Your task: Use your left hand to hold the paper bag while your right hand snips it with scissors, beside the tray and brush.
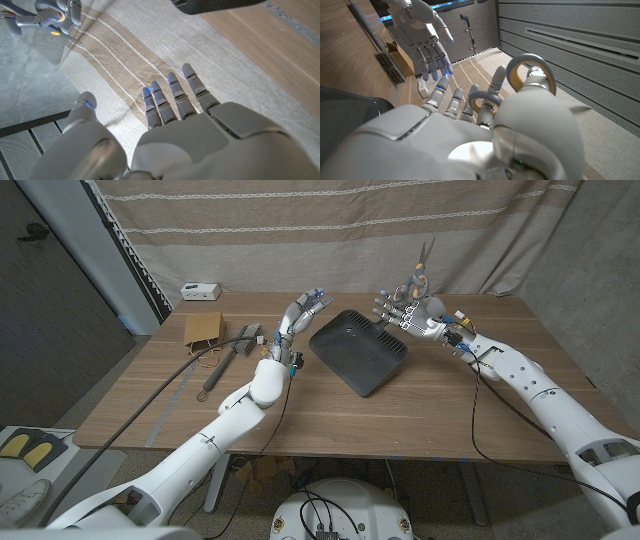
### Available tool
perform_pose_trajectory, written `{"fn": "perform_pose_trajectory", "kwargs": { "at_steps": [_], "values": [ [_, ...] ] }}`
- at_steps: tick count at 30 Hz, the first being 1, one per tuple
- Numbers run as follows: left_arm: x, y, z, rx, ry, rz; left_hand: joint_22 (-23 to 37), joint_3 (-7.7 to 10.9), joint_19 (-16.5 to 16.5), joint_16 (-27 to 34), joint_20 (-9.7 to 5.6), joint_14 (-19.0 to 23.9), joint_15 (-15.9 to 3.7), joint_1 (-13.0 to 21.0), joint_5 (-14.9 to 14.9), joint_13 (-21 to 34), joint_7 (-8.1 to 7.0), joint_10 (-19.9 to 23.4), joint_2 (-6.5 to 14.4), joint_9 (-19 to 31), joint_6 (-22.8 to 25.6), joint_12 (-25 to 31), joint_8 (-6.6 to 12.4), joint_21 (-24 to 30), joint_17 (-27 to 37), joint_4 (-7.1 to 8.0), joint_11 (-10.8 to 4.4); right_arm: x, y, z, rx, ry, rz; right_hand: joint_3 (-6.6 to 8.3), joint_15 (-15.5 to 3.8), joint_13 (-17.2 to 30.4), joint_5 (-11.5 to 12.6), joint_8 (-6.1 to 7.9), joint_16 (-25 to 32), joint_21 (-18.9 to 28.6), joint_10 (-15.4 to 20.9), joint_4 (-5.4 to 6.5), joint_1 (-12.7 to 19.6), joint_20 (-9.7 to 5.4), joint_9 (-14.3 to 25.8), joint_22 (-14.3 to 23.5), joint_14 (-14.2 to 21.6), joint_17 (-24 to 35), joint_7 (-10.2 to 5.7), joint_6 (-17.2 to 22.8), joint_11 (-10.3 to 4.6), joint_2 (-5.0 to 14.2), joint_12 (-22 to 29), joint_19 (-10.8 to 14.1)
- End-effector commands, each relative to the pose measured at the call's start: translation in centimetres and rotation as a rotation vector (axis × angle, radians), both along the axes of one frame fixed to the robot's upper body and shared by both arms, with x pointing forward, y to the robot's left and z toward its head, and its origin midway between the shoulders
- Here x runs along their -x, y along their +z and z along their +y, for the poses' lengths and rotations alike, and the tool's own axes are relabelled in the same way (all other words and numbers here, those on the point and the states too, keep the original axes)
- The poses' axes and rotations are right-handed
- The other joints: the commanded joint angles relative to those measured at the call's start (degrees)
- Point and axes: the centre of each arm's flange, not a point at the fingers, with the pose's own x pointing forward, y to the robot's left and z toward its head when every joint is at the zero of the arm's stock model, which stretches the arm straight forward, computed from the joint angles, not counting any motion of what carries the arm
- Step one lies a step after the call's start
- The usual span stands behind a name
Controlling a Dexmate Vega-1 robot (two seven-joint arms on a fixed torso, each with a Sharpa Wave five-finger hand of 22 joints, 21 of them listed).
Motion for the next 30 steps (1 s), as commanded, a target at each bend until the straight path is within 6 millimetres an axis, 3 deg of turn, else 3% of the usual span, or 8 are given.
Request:
{"fn": "perform_pose_trajectory", "kwargs": {
  "at_steps": [1,4,5,6,14,19,23,30],
  "values": [
    [-0.20,0.02,-0.21,-0.003,-0.003,0.005,0.33,-0.22,0.46,-0.16,-0.19,0.48,-7.13,0.64,-0.01,0.24,0.10,0.49,0.19,0.17,0.64,-0.01,-0.30,-0.20,0.29,0.03,0.01,0.20,0.32,-0.64,0.028,-0.023,-0.027,-0.78,0.24,-0.53,0.51,0.32,-0.53,-0.25,0.92,0.19,-1.06,0.38,0.76,-0.04,0.70,-0.42,0.37,-0.83,0.59,0.01,-0.53,0.77],
    [-0.25,0.05,-0.22,-0.004,-0.002,0.006,0.33,-0.23,0.51,-0.15,-0.22,0.50,-7.10,0.65,-0.01,0.24,0.14,0.46,0.20,0.15,0.67,-0.05,-0.31,-0.22,0.29,0.03,-0.01,0.21,0.33,-0.75,0.036,-0.022,-0.036,-1.10,0.38,-1.14,0.72,1.19,-0.65,-0.42,1.79,0.33,-1.43,0.49,1.48,-0.06,1.44,-0.97,1.30,0.10,0.77,-0.03,-0.74,1.21],
    [-0.27,0.05,-0.22,-0.005,-0.002,0.007,0.33,-0.23,0.49,-0.15,-0.17,0.51,-7.10,0.66,-0.01,0.25,0.11,0.47,0.21,0.14,0.66,-0.05,-0.32,-0.24,0.30,0.03,-0.02,0.21,0.33,-0.78,0.036,-0.022,-0.037,-1.56,0.77,-1.67,0.81,1.48,-0.89,-0.66,2.26,0.47,-1.94,0.52,2.10,-0.08,1.74,-1.44,1.45,-0.37,2.38,-0.40,-1.01,1.32],
    [-0.28,0.04,-0.23,-0.004,-0.003,0.008,0.33,-0.24,0.53,-0.15,-0.19,0.51,-7.06,0.67,-0.01,0.25,0.13,0.46,0.21,0.12,0.65,-0.07,-0.33,-0.24,0.30,0.03,0.04,0.23,0.36,-0.83,0.041,-0.029,-0.043,-1.70,0.82,-1.85,0.83,1.46,-1.00,-0.75,2.26,0.53,-2.11,0.58,2.29,-0.09,1.75,-1.58,1.48,-0.80,2.74,-0.49,-1.16,1.31],
    [-0.31,0.09,-0.34,-0.005,-0.006,0.007,0.34,-0.27,0.59,-0.15,-0.20,0.55,-7.09,0.73,-0.02,0.28,0.26,0.48,0.23,0.04,0.74,-0.13,-0.36,-0.35,0.31,0.03,-0.16,0.35,0.45,-0.94,0.058,-0.031,-0.054,-2.66,0.73,-3.04,0.79,2.68,-1.53,-1.34,3.65,0.79,-3.11,0.30,3.81,-0.12,2.19,-2.47,1.30,-0.73,2.93,-1.22,-1.59,1.41],
    [-0.36,0.02,-0.36,-0.004,-0.007,0.008,0.35,-0.30,0.63,-0.08,-0.23,0.76,-7.16,0.76,-0.03,0.30,0.22,0.74,0.26,-0.03,0.84,-0.08,-0.37,-0.44,0.32,0.04,-0.38,0.47,0.51,-0.92,0.069,-0.038,-0.060,-3.23,0.60,-4.04,0.70,3.63,-1.98,-1.85,4.71,1.02,-3.78,0.42,5.57,-0.13,2.52,-3.19,1.64,-2.03,0.73,-1.31,-2.04,1.70],
    [-0.39,-0.12,-0.36,-0.001,-0.007,0.008,0.36,-0.36,0.79,0.26,-0.31,1.63,-7.64,0.78,-0.07,0.40,0.25,2.38,0.33,-0.18,1.13,0.49,-0.36,-0.58,0.38,0.08,-0.65,0.54,0.49,-0.80,0.071,-0.031,-0.053,-3.37,0.27,-4.20,0.79,4.87,-2.17,-2.45,8.03,1.00,-3.78,0.15,7.47,-0.14,3.31,-3.89,1.41,-3.04,-1.73,-0.87,-1.23,1.89],
    [-0.29,-0.36,-0.32,0.005,-0.007,0.007,0.39,-0.44,0.89,0.34,-0.24,1.90,-7.70,0.90,-0.14,0.52,-0.36,3.30,0.34,-0.66,-0.44,0.70,-1.29,-0.82,0.42,0.08,-1.22,0.65,0.54,-0.66,0.074,-0.027,-0.048,-3.06,-1.75,-2.21,1.08,7.10,-2.07,-3.04,9.90,0.98,-3.50,0.12,10.31,-0.11,4.92,-4.28,1.48,-3.52,-2.97,0.63,0.68,2.69]
  ]
}}
